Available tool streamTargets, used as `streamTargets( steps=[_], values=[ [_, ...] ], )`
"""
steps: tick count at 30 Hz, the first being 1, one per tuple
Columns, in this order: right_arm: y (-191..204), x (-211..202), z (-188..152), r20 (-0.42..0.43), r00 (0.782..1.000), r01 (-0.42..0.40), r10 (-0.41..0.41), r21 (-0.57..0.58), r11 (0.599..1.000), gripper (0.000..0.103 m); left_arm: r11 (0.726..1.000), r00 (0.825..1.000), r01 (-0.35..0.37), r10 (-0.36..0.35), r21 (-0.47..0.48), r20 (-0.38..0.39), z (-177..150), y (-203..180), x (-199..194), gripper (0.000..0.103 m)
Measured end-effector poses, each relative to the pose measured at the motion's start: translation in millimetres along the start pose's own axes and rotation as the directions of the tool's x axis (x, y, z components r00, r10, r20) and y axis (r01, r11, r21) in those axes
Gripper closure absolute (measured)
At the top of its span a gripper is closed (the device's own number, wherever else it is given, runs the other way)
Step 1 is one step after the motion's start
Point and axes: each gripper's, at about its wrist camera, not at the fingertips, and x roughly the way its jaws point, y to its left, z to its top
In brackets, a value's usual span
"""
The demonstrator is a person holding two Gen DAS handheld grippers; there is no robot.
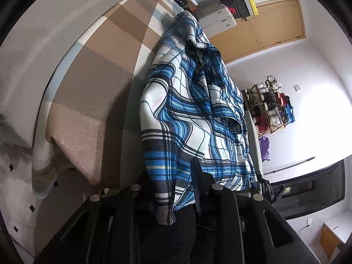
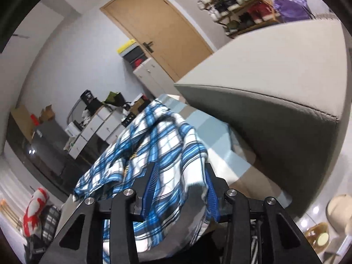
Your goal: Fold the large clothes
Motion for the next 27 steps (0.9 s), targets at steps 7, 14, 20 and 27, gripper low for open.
streamTargets(
  steps=[7,14,20,27],
  values=[
    [8,16,0,-0.025,1.000,0.013,-0.015,-0.069,0.998,0.058,0.998,0.999,0.050,-0.050,-0.026,-0.003,1,2,-1,0.072],
    [21,23,0,-0.001,0.993,0.116,-0.118,-0.198,0.973,0.098,0.999,0.999,0.034,-0.034,-0.013,-0.001,1,-3,0,0.072],
    [26,20,2,-0.009,0.991,0.128,-0.135,-0.254,0.959,0.100,0.998,0.998,-0.058,0.058,-0.024,-0.015,1,-3,1,0.097],
    [19,12,14,-0.066,0.992,0.094,-0.109,-0.200,0.975,0.101,0.994,0.994,-0.109,0.109,-0.018,-0.004,-9,-2,-6,0.103]
  ],
)
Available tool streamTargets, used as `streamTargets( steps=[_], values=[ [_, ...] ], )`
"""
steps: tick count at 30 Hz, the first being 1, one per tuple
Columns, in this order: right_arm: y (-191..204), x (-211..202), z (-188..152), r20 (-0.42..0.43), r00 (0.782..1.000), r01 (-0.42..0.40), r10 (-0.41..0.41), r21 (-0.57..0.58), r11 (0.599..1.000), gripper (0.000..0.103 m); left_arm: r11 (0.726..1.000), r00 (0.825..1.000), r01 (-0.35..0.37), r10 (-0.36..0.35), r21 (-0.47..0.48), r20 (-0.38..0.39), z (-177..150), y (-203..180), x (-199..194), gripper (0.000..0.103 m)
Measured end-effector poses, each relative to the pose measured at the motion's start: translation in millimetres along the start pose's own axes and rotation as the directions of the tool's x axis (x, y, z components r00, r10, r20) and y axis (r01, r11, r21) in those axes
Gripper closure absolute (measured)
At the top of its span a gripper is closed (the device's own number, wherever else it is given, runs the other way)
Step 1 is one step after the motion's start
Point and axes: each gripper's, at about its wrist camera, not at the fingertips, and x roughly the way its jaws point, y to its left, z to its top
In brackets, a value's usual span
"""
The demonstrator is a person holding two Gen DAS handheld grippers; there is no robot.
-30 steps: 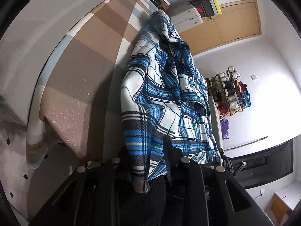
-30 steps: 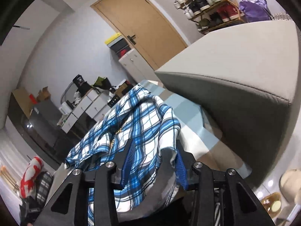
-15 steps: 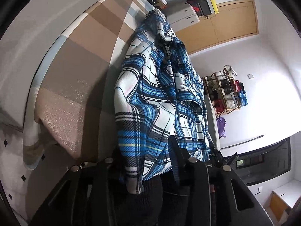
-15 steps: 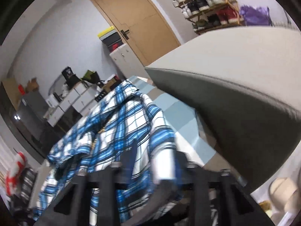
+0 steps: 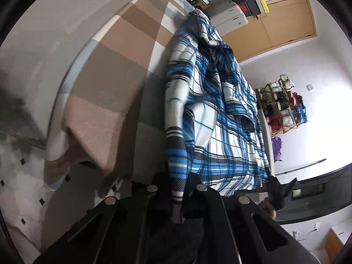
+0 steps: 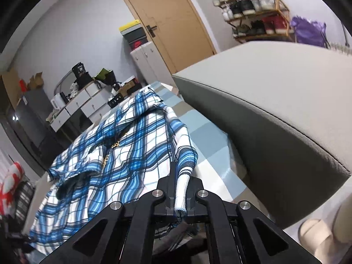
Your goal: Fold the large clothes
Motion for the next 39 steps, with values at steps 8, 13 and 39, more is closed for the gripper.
streamTargets(
  steps=[8,13,39],
  values=[
    [2,-25,-4,0.006,1.000,0.006,-0.006,-0.038,0.999,0.101,1.000,1.000,-0.003,0.003,-0.026,-0.018,-18,5,-7,0.103],
    [-8,-48,-11,-0.030,1.000,-0.009,0.009,-0.002,1.000,0.101,0.999,0.999,0.043,-0.043,-0.029,-0.025,-27,-1,-25,0.103],
    [71,213,240,-0.476,0.871,0.126,-0.117,-0.013,0.992,0.101,0.994,0.998,-0.040,0.043,-0.103,0.036,299,-123,48,0.103]
  ],
)
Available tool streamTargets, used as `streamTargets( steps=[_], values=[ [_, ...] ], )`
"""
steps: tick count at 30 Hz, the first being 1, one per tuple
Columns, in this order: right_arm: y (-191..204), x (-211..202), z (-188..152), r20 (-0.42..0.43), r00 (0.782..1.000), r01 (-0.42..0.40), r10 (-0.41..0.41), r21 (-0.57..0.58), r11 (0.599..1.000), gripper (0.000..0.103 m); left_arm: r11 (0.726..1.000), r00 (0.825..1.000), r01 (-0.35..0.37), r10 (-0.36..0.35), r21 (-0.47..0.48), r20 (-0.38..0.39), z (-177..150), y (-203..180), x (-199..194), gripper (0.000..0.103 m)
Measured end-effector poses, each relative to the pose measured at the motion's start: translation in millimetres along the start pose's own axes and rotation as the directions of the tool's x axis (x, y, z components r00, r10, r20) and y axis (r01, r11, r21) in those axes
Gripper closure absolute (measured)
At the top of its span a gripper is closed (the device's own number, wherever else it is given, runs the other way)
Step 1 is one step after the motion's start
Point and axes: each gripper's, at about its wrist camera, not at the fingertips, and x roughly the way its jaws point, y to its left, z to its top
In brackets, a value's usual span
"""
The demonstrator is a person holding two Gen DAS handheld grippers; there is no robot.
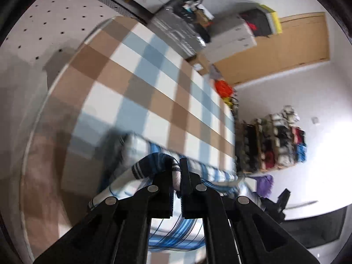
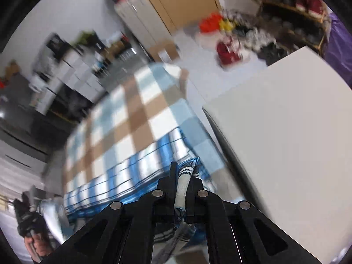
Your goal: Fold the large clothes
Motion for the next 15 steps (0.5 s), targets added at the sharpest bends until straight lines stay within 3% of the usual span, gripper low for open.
streamTargets(
  steps=[6,9,11,12,13,15],
  values=[
    [25,62,48,-0.092,0.994,0.058,-0.062,-0.042,0.997,0.099,0.990,0.998,0.014,-0.022,-0.140,-0.060,14,53,21,0.103],
    [12,84,56,-0.143,0.989,0.044,-0.037,0.045,0.998,0.094,0.977,0.995,-0.003,-0.019,-0.211,-0.099,13,72,27,0.103],
    [-2,86,57,-0.127,0.992,-0.007,0.024,0.127,0.992,0.082,0.972,0.992,-0.004,-0.027,-0.235,-0.127,8,82,25,0.100],
    [-10,81,59,-0.092,0.994,-0.036,0.052,0.166,0.985,0.065,0.973,0.990,-0.013,-0.019,-0.231,-0.137,8,82,22,0.097],
    [-17,73,60,-0.038,0.997,-0.060,0.069,0.186,0.981,0.046,0.973,0.991,-0.024,-0.007,-0.229,-0.133,6,82,15,0.087],
    [-25,49,62,0.086,0.991,-0.113,0.098,0.185,0.976,0.035,0.975,0.996,-0.034,0.015,-0.220,-0.086,4,78,-6,0.064]
  ],
)
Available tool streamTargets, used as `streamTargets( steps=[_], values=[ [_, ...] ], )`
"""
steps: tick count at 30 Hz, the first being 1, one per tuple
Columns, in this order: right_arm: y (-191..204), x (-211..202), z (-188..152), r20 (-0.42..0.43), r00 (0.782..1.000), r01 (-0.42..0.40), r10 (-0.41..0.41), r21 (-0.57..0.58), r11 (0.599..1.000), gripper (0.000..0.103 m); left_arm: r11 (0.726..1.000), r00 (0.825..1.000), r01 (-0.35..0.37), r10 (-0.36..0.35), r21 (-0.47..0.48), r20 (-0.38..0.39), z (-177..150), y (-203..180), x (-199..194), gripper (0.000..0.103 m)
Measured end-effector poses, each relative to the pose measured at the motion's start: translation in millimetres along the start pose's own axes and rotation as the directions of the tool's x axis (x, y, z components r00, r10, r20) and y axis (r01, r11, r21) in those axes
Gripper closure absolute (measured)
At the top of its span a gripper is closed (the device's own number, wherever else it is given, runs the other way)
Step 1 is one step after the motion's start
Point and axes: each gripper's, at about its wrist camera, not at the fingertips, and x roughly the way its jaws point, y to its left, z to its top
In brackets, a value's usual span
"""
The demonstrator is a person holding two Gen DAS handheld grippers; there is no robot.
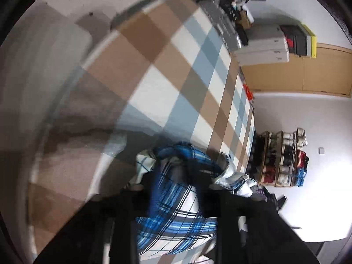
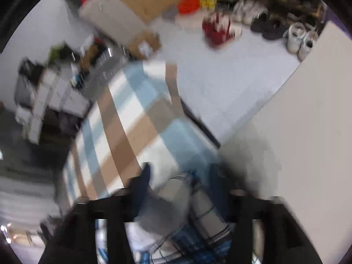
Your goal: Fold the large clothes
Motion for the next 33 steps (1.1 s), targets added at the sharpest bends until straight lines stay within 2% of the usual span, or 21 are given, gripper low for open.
streamTargets(
  steps=[1,2,3,4,7,10,13,15,16,18,20,24,26,27,28,30,32,33],
  values=[
    [-1,-13,2,0.054,0.998,-0.021,0.022,-0.011,1.000,0.035,1.000,0.999,-0.011,0.011,0.002,0.036,-1,-3,-11,0.042],
    [-2,-25,3,0.098,0.995,-0.026,0.028,-0.014,1.000,0.033,1.000,0.998,-0.002,0.002,0.003,0.070,-3,-5,-22,0.034],
    [-1,-39,0,0.149,0.988,-0.035,0.038,-0.024,0.999,0.026,1.000,0.997,0.021,-0.022,0.015,0.078,-2,-9,-26,0.034],
    [3,-44,-3,0.158,0.986,-0.041,0.048,-0.046,0.998,0.017,0.999,0.996,0.028,-0.030,0.027,0.079,-4,-14,-28,0.034],
    [33,-49,-29,0.082,0.995,-0.032,0.055,-0.253,0.967,0.015,0.999,0.997,0.019,-0.022,0.045,0.069,-17,-25,-30,0.034],
    [69,-42,-70,0.043,0.999,0.041,-0.022,-0.487,0.873,0.014,0.995,0.999,0.016,-0.021,0.098,0.046,-36,-39,-22,0.034],
    [96,-16,-121,-0.027,0.992,0.069,-0.121,-0.691,0.719,0.014,0.974,1.000,-0.019,0.014,0.226,0.022,-55,-63,-7,0.034],
    [106,5,-143,-0.043,0.980,0.095,-0.192,-0.750,0.655,0.014,0.955,0.999,-0.034,0.037,0.295,-0.005,-65,-76,12,0.034],
    [107,14,-147,-0.042,0.975,0.109,-0.218,-0.764,0.636,0.014,0.943,0.998,-0.052,0.063,0.328,-0.023,-69,-82,24,0.034],
    [117,40,-155,-0.015,0.953,0.171,-0.303,-0.797,0.579,0.014,0.925,0.993,-0.093,0.113,0.370,-0.033,-73,-87,45,0.034],
    [124,68,-152,-0.011,0.932,0.205,-0.362,-0.808,0.552,0.014,0.912,0.987,-0.122,0.154,0.391,-0.051,-76,-86,67,0.034],
    [136,97,-124,0.010,0.925,0.246,-0.380,-0.779,0.577,0.016,0.896,0.975,-0.174,0.215,0.409,-0.055,-78,-75,91,0.034],
    [142,105,-106,0.042,0.923,0.280,-0.383,-0.755,0.592,0.016,0.901,0.975,-0.172,0.215,0.399,-0.065,-73,-69,96,0.034],
    [145,108,-93,0.079,0.922,0.315,-0.380,-0.723,0.615,0.018,0.908,0.976,-0.166,0.207,0.386,-0.066,-71,-66,96,0.034],
    [144,105,-75,0.115,0.926,0.341,-0.359,-0.666,0.664,0.022,0.918,0.979,-0.152,0.190,0.366,-0.071,-69,-63,95,0.034],
    [139,92,-49,0.169,0.938,0.346,-0.304,-0.551,0.759,0.023,0.929,0.983,-0.128,0.165,0.348,-0.079,-64,-57,91,0.034],
    [136,74,-37,0.231,0.939,0.336,-0.253,-0.472,0.815,0.022,0.922,0.983,-0.123,0.164,0.368,-0.081,-64,-54,86,0.034],
    [137,63,-37,0.247,0.947,0.301,-0.204,-0.465,0.833,0.020,0.916,0.982,-0.128,0.170,0.380,-0.078,-65,-54,85,0.034]
  ],
)
